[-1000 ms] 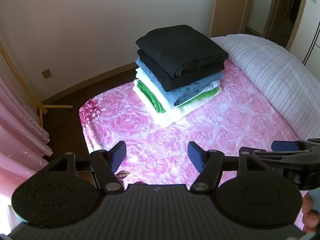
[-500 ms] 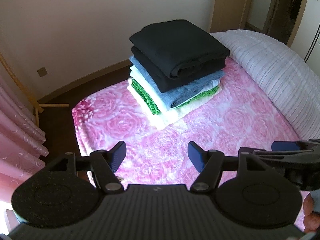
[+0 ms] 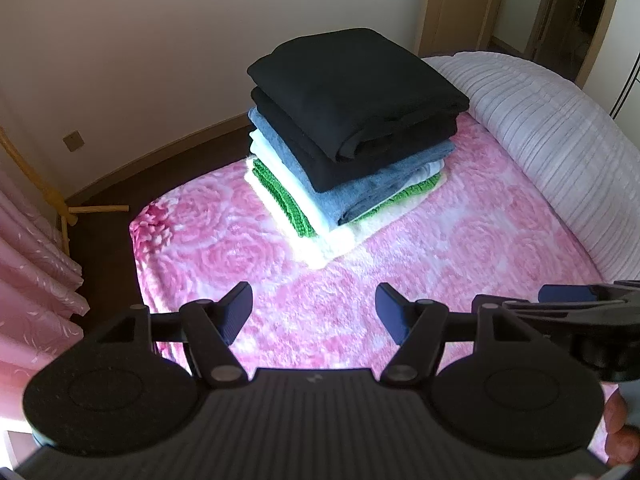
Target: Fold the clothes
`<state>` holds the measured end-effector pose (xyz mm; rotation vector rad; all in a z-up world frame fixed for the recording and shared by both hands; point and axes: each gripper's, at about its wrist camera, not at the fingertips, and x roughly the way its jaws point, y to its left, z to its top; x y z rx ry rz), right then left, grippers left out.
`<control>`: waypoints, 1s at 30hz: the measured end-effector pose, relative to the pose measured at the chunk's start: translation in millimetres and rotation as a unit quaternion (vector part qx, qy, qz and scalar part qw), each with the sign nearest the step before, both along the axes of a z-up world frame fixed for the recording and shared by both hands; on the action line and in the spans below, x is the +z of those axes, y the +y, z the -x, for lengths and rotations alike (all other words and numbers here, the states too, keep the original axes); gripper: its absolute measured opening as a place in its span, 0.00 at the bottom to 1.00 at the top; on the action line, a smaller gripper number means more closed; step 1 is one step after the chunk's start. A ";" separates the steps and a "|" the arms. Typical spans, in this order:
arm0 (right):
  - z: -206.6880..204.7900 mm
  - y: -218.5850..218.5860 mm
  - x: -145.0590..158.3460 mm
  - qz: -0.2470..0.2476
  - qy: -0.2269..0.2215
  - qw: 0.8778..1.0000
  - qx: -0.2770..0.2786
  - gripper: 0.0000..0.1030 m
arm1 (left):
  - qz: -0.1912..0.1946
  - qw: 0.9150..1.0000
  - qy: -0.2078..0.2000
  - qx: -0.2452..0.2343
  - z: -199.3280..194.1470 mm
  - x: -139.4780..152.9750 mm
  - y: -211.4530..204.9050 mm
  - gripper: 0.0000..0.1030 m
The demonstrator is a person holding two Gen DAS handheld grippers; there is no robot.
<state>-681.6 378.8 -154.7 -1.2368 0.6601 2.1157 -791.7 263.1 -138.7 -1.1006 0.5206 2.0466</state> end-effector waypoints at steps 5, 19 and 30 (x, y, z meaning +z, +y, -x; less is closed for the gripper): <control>9.5 11.1 -4.4 0.004 0.000 1.000 -0.003 0.64 | 0.002 1.000 0.000 -0.005 7.9 -5.2 13.0 0.63; 19.3 30.4 -13.9 0.015 -0.005 1.000 -0.016 0.64 | 0.010 1.000 -0.012 -0.003 21.1 -17.0 28.1 0.63; 20.4 18.5 -6.6 0.011 -0.002 1.000 -0.016 0.64 | 0.001 1.000 -0.010 -0.002 22.5 -11.6 18.9 0.63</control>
